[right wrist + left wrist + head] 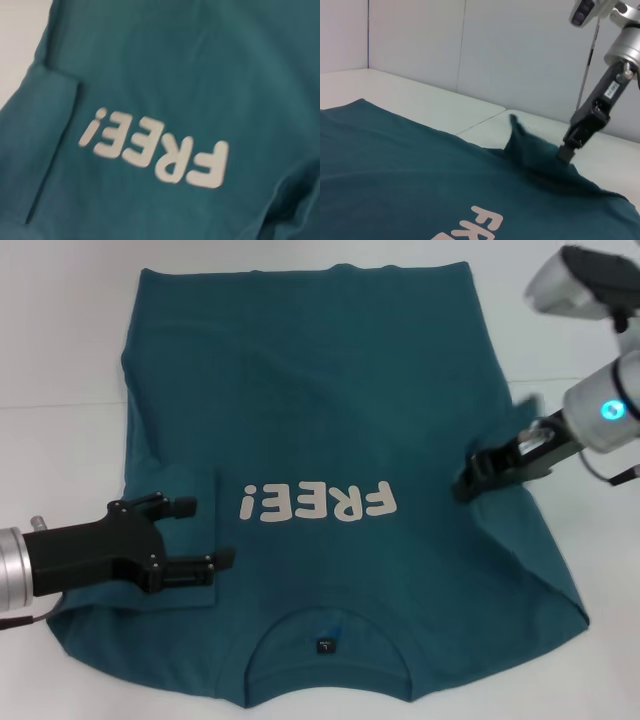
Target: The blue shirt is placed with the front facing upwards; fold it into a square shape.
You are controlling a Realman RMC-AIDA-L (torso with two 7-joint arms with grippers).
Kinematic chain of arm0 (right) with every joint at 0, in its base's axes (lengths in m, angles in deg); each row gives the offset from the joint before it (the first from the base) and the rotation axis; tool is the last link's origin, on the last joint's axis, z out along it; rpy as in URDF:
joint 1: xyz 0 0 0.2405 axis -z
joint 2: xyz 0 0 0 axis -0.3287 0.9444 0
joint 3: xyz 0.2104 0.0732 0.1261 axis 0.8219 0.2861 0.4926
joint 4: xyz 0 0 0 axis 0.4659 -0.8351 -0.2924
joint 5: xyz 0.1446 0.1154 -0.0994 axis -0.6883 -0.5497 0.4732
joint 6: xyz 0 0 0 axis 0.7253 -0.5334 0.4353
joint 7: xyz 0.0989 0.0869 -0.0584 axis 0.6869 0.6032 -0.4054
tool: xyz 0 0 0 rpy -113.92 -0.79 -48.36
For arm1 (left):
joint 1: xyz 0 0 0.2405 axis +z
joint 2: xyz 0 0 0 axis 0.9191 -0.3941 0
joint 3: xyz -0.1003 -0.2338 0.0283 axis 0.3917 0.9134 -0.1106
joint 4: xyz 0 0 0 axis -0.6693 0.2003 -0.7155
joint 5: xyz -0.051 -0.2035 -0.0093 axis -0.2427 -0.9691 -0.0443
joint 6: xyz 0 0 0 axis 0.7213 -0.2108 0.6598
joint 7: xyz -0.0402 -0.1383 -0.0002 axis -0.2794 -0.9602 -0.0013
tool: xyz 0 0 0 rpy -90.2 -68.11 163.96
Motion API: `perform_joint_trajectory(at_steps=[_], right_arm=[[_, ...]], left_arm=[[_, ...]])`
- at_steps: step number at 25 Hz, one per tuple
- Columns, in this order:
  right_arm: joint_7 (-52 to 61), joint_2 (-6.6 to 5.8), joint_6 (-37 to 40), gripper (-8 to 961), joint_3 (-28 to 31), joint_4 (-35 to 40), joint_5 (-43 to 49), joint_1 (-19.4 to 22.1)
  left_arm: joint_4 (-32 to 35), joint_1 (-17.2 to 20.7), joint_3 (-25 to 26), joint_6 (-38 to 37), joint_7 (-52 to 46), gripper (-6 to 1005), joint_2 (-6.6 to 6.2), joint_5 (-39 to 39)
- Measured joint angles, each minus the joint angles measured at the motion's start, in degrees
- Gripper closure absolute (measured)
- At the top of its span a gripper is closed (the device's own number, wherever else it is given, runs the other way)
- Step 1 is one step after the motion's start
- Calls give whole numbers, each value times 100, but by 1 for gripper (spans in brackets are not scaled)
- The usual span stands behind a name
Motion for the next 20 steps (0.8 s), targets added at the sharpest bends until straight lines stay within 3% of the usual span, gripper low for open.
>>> perform_joint_trajectory(at_steps=[11, 19, 20], right_arm=[[77, 126, -232, 871, -432, -546, 0, -309], [121, 168, 85, 833, -261, 113, -249, 93], [106, 156, 161, 755, -191, 248, -369, 190]], left_arm=[[0, 22, 20, 3, -11, 64, 0, 20], [-308, 134, 291, 18, -788, 63, 2, 30], [-308, 134, 291, 18, -788, 64, 2, 30]])
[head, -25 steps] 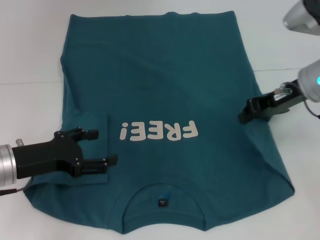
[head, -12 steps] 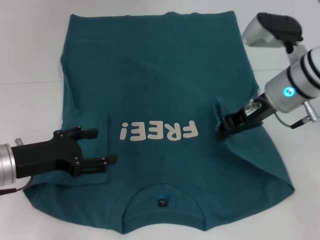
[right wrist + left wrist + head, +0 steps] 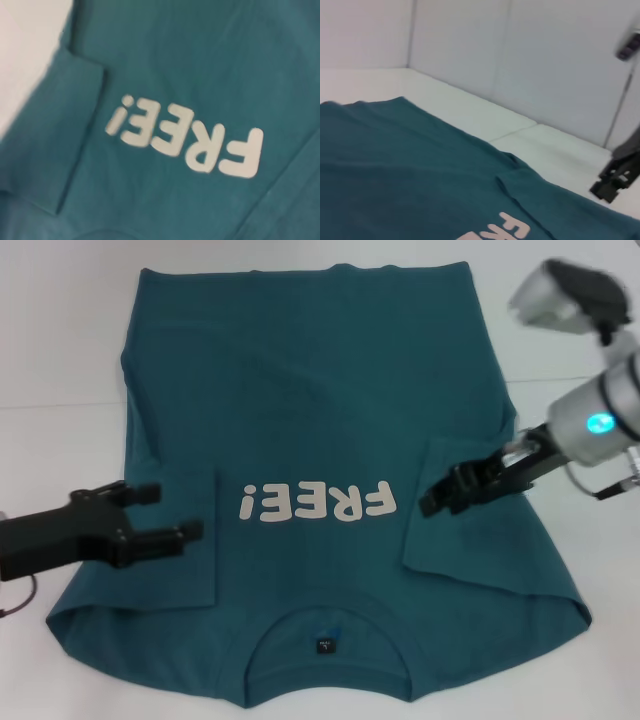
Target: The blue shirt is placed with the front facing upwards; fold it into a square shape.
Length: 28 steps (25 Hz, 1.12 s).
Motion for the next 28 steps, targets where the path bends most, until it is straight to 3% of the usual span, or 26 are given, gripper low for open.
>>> perform_joint_trajectory(at_steps=[3, 4, 5, 8, 12, 15, 18, 25, 28], right_arm=[[-131, -39, 269, 550, 235, 591, -521, 512], [-354, -54, 462, 502, 424, 970, -1021, 999], [-354, -54, 462, 454, 424, 970, -1021, 999], [-909, -141, 601, 309, 775, 1084, -1941, 1644], [-1635, -257, 671, 115, 1109, 958, -2727, 2253], [-1950, -271, 729, 87, 1245, 931, -2912, 2488], [-2158, -270, 735, 58, 1396, 858, -2911, 2562], [-2415, -332, 700, 10, 1477, 687, -2895, 2567], [-2425, -362, 711, 9, 1485, 675, -2894, 2543]], left_arm=[[-435, 251, 132, 34, -757, 69, 94, 2], [-565, 329, 153, 28, -1020, 70, 109, 7], [-790, 478, 165, 8, -1468, 72, 120, 25], [-1300, 765, 165, -45, -2298, 77, 153, 134], [-2341, 1167, 206, -93, -3306, 84, 339, 562], [-2857, 1341, 218, -139, -4013, 90, 407, 963], [-2889, 1321, 225, -148, -4547, 95, 394, 1342], [-2389, 1061, 210, 210, -4478, 107, 377, 1894], [-2287, 1004, 207, 483, -4314, 112, 459, 2149]])
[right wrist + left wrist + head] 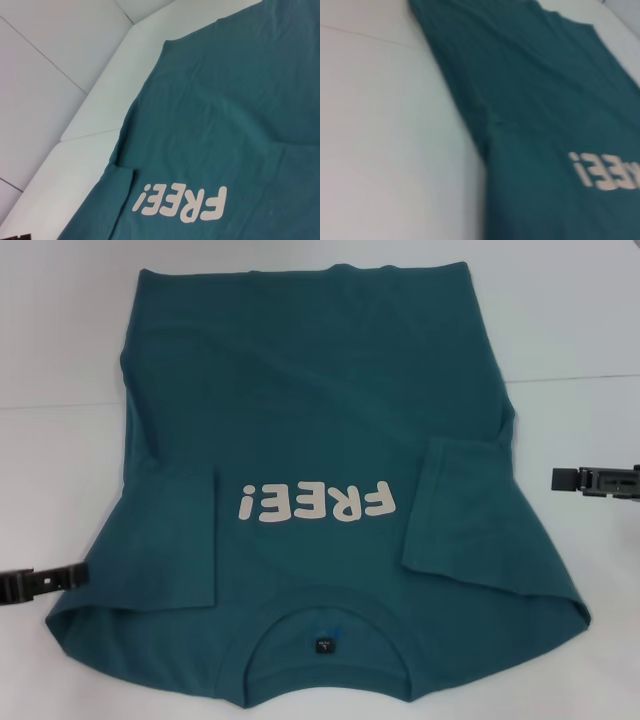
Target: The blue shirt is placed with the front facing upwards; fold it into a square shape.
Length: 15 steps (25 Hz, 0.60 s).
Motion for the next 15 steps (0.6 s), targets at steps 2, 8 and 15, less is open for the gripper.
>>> perform_joint_trajectory(at_steps=[2, 8, 15], right_arm=[[-1, -22, 9, 9, 2, 0, 0, -6], [8, -53, 29, 9, 11, -45, -1, -8], [49, -57, 57, 10, -3, -73, -5, -4]], left_arm=[[73, -17, -21, 229, 86, 116, 63, 183], [395, -126, -44, 475, 146, 126, 68, 440], [535, -161, -61, 622, 252, 139, 86, 600]])
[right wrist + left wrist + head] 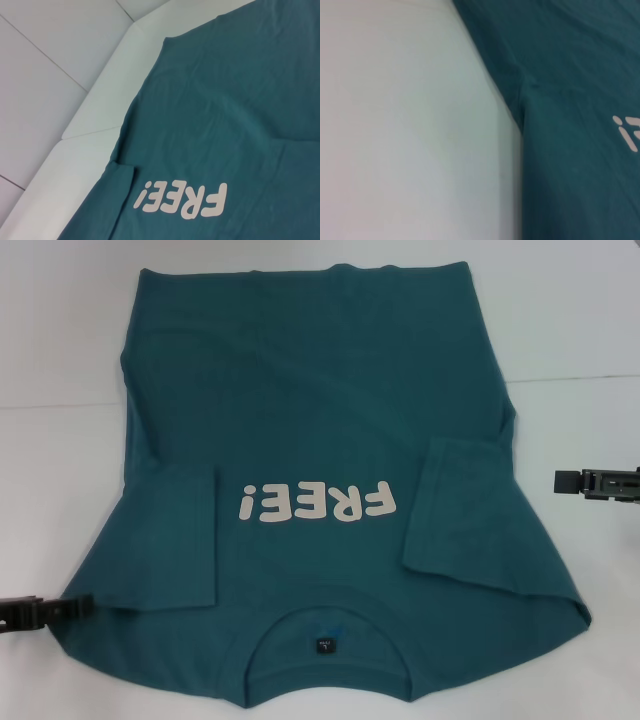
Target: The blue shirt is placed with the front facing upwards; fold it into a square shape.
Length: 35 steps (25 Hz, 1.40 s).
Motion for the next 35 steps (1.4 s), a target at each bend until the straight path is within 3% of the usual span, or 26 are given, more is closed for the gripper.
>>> perform_joint_trajectory(at_steps=[15, 20, 23, 26, 30, 35], right_arm=[[30, -26, 34, 11, 30, -134, 3, -42], [29, -65, -6, 11, 80, -294, 8, -40], [27, -98, -7, 10, 128, -364, 9, -40], [33, -127, 19, 12, 245, -374, 9, -40], [326, -305, 195, 18, 272, -376, 138, -34], [798, -671, 574, 26, 302, -382, 608, -129]], left_arm=[[164, -265, 18, -428, 38, 165, -55, 5], [188, -301, 5, -385, 62, 398, -77, 12], [219, -310, 26, -381, 109, 604, -83, -10], [215, -326, 37, -403, 113, 662, -80, -16], [197, -378, 47, -461, 79, 740, -71, -21], [202, -494, 47, -615, 57, 854, -71, -25]])
